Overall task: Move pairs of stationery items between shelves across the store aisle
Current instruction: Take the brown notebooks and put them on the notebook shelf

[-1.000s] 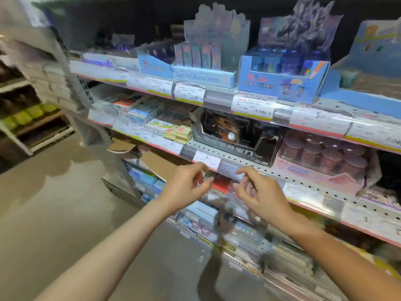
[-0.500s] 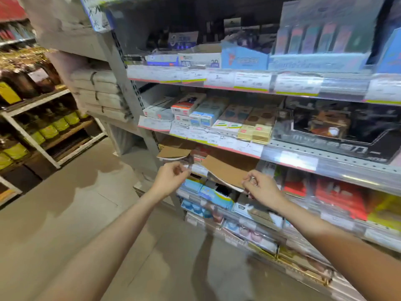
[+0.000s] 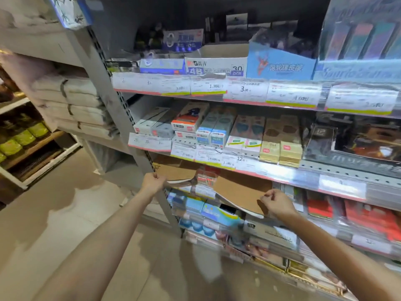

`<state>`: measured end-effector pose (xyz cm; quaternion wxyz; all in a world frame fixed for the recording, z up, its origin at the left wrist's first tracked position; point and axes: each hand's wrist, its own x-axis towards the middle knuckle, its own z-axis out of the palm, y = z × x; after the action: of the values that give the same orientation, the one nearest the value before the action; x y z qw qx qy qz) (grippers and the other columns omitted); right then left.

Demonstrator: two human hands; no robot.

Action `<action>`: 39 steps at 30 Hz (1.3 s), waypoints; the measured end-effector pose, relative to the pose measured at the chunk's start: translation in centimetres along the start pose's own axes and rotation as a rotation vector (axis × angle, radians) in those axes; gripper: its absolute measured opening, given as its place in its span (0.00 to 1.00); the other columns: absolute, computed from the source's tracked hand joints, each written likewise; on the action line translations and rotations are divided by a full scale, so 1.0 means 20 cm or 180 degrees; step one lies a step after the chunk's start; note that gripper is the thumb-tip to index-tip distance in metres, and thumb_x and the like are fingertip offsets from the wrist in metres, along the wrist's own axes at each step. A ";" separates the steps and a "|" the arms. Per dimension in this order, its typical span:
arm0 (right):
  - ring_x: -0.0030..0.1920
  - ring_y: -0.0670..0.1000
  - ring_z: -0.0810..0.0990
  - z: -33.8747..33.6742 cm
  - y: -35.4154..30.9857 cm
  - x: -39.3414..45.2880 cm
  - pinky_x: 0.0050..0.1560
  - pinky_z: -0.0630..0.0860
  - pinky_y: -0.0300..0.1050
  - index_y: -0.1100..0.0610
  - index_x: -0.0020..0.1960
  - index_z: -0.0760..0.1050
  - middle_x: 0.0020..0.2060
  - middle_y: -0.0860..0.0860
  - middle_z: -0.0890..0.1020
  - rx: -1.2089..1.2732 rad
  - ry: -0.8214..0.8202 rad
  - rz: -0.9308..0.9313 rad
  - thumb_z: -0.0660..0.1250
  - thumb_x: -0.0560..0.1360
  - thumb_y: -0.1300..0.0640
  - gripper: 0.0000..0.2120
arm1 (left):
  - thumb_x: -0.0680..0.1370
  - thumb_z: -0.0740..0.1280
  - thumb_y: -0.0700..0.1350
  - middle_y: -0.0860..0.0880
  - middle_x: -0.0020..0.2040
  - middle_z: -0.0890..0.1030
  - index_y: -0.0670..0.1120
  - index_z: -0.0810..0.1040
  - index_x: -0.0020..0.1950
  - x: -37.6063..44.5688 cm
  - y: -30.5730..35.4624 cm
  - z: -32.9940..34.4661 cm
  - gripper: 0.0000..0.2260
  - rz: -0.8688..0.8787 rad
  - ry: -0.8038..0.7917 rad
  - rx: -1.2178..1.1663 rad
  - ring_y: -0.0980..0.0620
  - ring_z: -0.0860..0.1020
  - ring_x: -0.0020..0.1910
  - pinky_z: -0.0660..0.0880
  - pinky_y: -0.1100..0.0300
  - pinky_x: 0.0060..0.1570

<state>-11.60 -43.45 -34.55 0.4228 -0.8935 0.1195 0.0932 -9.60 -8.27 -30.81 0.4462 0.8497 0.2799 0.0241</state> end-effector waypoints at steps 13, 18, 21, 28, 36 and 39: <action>0.36 0.58 0.80 0.18 0.00 0.13 0.32 0.69 0.41 0.63 0.43 0.70 0.31 0.62 0.82 -0.0126 0.0116 0.0756 0.67 0.74 0.54 0.12 | 0.72 0.71 0.46 0.40 0.42 0.77 0.40 0.73 0.36 0.63 -0.22 0.02 0.13 -0.0468 -0.0320 0.0060 0.42 0.76 0.42 0.72 0.52 0.44; 0.21 0.52 0.70 0.20 0.03 0.13 0.28 0.65 0.42 0.59 0.21 0.65 0.15 0.53 0.71 0.0678 0.0168 0.1203 0.67 0.74 0.57 0.24 | 0.71 0.72 0.44 0.37 0.49 0.79 0.40 0.73 0.38 0.79 -0.30 0.06 0.10 -0.0562 -0.0684 -0.0151 0.38 0.79 0.50 0.77 0.45 0.54; 0.20 0.50 0.64 0.20 0.03 0.12 0.28 0.62 0.42 0.58 0.27 0.65 0.15 0.50 0.68 0.1185 0.0256 0.1503 0.69 0.73 0.58 0.19 | 0.68 0.74 0.40 0.37 0.49 0.80 0.41 0.73 0.36 0.82 -0.28 0.05 0.10 -0.0621 -0.0898 -0.0317 0.41 0.80 0.49 0.78 0.49 0.53; 0.40 0.52 0.78 0.18 -0.08 0.08 0.26 0.80 0.40 0.65 0.58 0.69 0.40 0.57 0.79 0.2597 0.0061 0.1847 0.64 0.75 0.65 0.13 | 0.78 0.61 0.36 0.43 0.45 0.80 0.42 0.72 0.55 0.73 -0.16 -0.08 0.07 -0.0959 -0.1998 -0.1339 0.49 0.79 0.42 0.80 0.60 0.27; 0.54 0.57 0.74 0.20 -0.18 -0.08 0.27 0.80 0.43 0.59 0.71 0.61 0.54 0.56 0.74 0.3534 0.0353 0.1397 0.54 0.78 0.70 0.22 | 0.78 0.56 0.32 0.45 0.52 0.77 0.46 0.67 0.61 0.65 -0.19 -0.21 0.15 -0.0779 -0.2078 -0.2138 0.49 0.77 0.48 0.68 0.52 0.60; 0.46 0.53 0.78 0.21 -0.16 -0.11 0.27 0.81 0.41 0.56 0.66 0.67 0.56 0.56 0.75 0.3527 0.0390 0.1235 0.54 0.79 0.69 0.18 | 0.78 0.57 0.32 0.46 0.53 0.78 0.48 0.67 0.64 0.61 -0.23 -0.25 0.17 -0.0690 -0.2177 -0.2072 0.50 0.77 0.48 0.71 0.53 0.58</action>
<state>-12.95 -37.87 -34.19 0.7941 -0.5050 0.3358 0.0408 -2.95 3.49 -33.94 0.7553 0.5911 0.1820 -0.2169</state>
